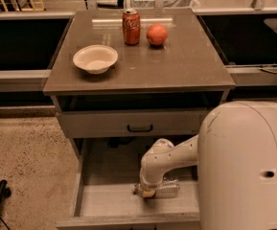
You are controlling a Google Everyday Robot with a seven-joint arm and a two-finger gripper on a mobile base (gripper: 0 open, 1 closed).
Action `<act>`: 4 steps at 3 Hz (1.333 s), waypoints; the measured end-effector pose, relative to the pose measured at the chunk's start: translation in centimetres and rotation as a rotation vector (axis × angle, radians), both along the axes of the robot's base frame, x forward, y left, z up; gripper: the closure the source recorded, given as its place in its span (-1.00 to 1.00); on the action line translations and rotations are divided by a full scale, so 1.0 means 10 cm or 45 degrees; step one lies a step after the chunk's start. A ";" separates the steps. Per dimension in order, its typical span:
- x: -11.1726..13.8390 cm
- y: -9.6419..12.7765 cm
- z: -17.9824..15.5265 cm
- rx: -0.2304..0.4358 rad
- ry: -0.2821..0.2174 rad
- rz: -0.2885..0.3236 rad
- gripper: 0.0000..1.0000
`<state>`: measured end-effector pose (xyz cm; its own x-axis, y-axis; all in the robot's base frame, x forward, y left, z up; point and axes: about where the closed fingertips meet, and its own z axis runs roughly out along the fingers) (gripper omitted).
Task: Pick water bottle from middle drawer and place on counter
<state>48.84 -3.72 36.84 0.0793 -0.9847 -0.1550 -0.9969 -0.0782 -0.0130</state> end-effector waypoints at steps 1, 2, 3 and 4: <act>0.01 0.11 0.40 0.218 -0.095 -0.021 1.00; 0.08 0.38 1.05 0.460 -0.185 -0.061 1.00; 0.02 0.32 1.79 0.580 -0.350 -0.081 1.00; 0.00 -0.02 2.24 0.550 -0.477 -0.112 1.00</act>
Offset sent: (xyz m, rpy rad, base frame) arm -0.0062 -0.0562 0.2311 0.6793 -0.3732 -0.0266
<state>48.80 -3.96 59.22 0.1270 -0.8438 -0.5214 -0.9207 0.0953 -0.3784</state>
